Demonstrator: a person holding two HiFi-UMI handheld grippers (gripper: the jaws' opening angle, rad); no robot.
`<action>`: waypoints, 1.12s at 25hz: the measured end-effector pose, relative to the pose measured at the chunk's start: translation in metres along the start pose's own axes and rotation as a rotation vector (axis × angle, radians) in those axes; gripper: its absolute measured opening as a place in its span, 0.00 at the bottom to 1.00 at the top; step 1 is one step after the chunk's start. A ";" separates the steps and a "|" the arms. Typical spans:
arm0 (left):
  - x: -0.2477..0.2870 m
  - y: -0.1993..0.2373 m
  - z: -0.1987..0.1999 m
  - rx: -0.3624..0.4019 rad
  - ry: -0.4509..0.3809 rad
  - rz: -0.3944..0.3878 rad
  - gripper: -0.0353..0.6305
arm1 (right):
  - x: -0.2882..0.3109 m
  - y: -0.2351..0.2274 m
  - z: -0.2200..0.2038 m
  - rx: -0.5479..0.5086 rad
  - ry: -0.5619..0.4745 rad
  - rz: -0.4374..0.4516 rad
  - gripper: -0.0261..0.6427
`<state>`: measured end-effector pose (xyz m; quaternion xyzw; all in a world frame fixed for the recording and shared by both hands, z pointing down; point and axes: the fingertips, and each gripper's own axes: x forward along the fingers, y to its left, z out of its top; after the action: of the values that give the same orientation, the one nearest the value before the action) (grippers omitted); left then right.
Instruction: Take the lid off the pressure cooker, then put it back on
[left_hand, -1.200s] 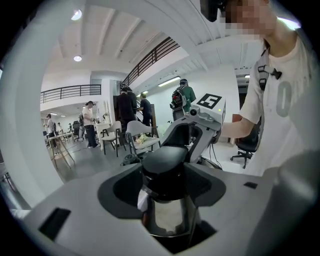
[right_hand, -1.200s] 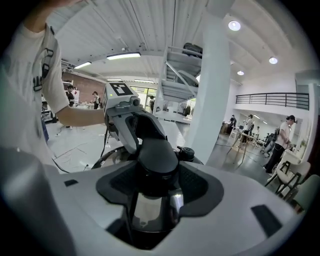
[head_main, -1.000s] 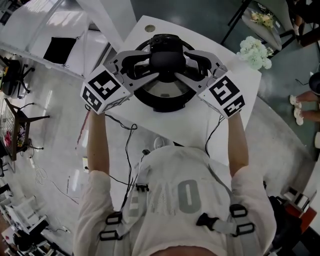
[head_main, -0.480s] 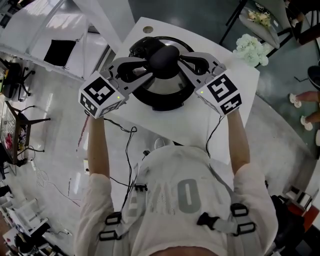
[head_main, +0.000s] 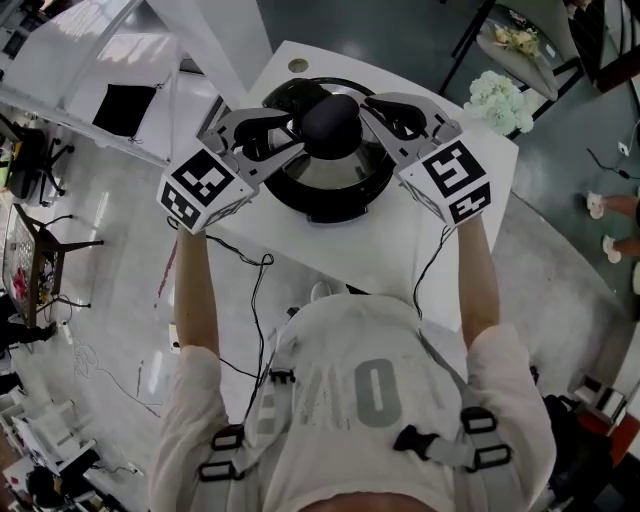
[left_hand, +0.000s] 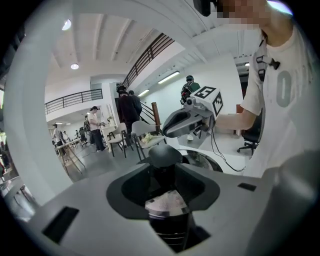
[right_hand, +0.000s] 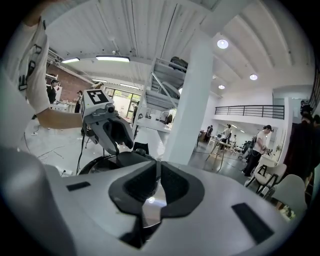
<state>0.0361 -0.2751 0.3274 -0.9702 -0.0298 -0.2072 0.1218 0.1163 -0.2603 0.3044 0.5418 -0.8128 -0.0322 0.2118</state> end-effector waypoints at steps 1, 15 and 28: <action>-0.005 0.006 0.008 -0.002 -0.028 0.027 0.28 | -0.001 -0.003 0.006 -0.004 -0.012 -0.008 0.09; -0.096 0.026 0.103 -0.051 -0.400 0.687 0.08 | -0.035 0.001 0.076 0.067 -0.251 -0.197 0.06; -0.130 -0.019 0.042 -0.189 -0.392 0.899 0.08 | -0.067 0.047 0.032 0.252 -0.277 -0.365 0.05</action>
<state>-0.0682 -0.2469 0.2407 -0.9146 0.3878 0.0501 0.1027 0.0853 -0.1866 0.2682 0.6921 -0.7203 -0.0423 0.0199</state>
